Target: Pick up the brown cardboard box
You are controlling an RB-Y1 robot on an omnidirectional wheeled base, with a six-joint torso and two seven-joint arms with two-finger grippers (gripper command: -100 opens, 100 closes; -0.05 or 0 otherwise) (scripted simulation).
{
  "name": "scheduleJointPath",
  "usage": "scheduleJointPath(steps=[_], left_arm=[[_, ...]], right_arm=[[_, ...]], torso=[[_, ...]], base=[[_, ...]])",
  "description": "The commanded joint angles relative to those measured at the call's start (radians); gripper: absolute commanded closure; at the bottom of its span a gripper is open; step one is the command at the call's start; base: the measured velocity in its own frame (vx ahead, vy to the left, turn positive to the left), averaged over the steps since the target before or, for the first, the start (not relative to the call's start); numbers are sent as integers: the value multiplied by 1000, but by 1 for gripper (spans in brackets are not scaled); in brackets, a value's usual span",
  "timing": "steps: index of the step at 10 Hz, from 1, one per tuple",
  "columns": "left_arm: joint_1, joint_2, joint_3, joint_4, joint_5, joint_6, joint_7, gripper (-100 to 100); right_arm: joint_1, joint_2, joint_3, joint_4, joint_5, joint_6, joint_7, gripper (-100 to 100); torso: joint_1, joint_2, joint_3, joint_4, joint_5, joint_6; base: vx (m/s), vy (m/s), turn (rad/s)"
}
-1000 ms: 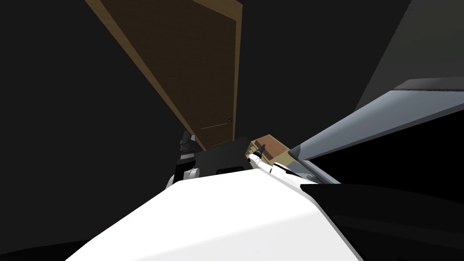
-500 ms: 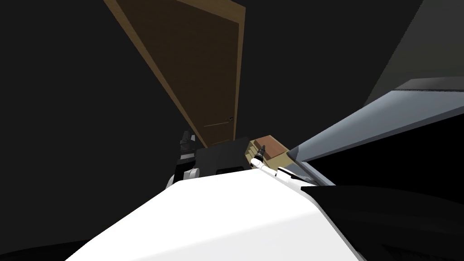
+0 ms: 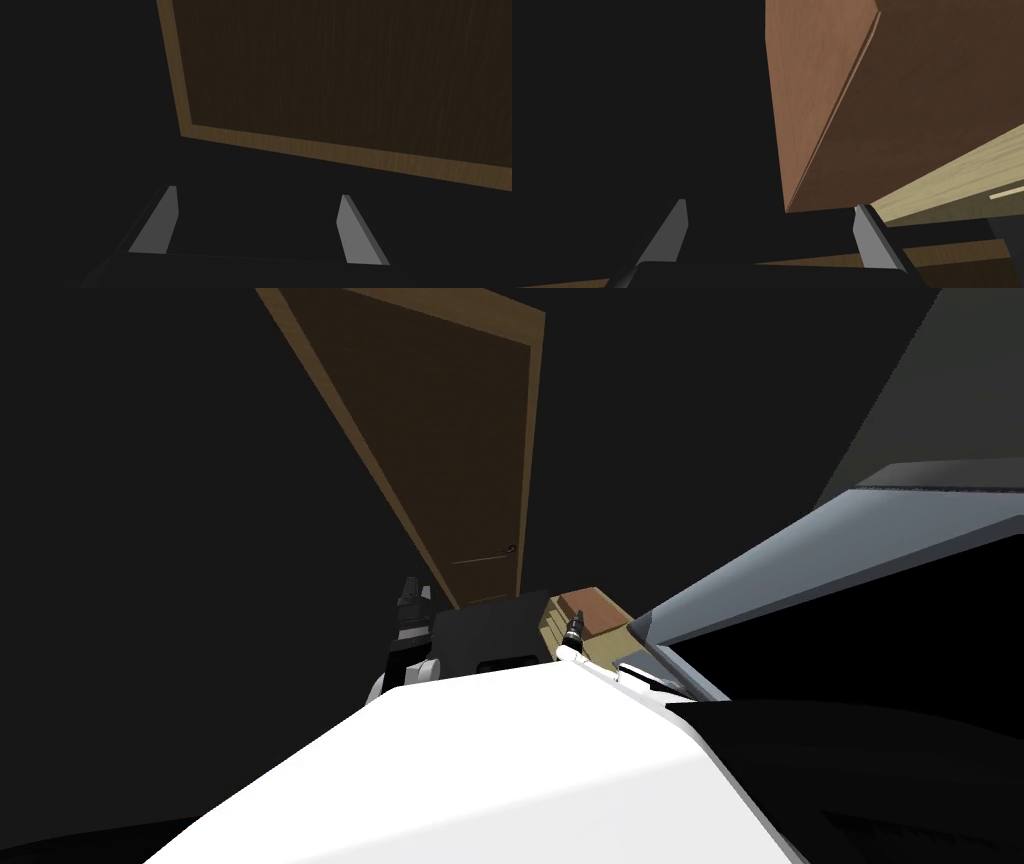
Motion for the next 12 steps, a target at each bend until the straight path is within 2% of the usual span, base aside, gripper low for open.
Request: scheduleJointPath(steps=[1,4,5,12], left_arm=[[0,0,0,0,0,0,0,0],[0,0,0,0,0,0,0,0],[0,0,0,0,0,0,0,0],[0,0,0,0,0,0,0,0]], right_arm=[[11,-9,9,-11,17,-3,-30,-100],[47,-35,56,-43,97,-12,-122,-100],[47,-35,56,-43,97,-12,-131,-100],[96,-85,169,-110,246,-12,-358,-100]], torso=[[0,0,0,0,0,0],[4,-3,-2,-1,1,0],[2,-2,-1,0,0,0],[1,-3,-1,0,0,0]], base=[[-65,-80,54],[-62,-77,119],[-73,-74,32],[-77,-103,92]])
